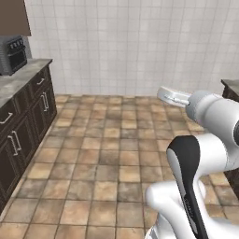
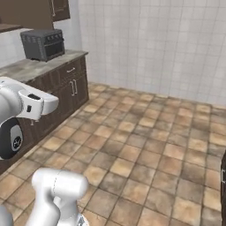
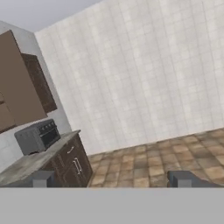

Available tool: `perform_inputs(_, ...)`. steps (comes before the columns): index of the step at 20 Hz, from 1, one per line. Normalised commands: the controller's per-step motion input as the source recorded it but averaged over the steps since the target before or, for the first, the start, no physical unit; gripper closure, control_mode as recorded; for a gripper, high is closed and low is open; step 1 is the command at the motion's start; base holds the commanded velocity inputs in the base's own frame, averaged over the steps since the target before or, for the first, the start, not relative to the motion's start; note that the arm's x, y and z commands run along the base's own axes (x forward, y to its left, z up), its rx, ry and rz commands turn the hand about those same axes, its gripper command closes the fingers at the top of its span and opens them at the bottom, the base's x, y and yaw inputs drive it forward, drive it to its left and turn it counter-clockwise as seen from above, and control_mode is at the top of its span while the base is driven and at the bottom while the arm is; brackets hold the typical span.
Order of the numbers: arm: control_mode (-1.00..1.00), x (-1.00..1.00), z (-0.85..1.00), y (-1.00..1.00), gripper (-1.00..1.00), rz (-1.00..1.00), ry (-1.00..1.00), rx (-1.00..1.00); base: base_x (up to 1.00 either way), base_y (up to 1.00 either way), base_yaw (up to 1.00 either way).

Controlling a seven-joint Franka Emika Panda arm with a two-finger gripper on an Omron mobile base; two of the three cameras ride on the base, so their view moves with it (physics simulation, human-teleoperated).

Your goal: Open the cabinet directly in front. Then move the beer and the mug to the dining counter with the candle on it.

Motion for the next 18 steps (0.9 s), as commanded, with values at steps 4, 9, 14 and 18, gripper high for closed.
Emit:
perform_inputs(4,1.00,0.00,0.00,0.00,-1.00,0.00,0.00,0.00,1.00,0.00,0.05)
perform_inputs(9,1.00,0.00,0.00,0.00,-1.00,0.00,0.00,0.00,1.00,0.00,0.34)
perform_inputs(14,1.00,0.00,0.00,0.00,-1.00,0.00,0.00,0.00,1.00,0.00,0.58)
perform_inputs(18,1.00,0.00,0.00,0.00,-1.00,0.00,0.00,0.00,0.91,0.00,0.68)
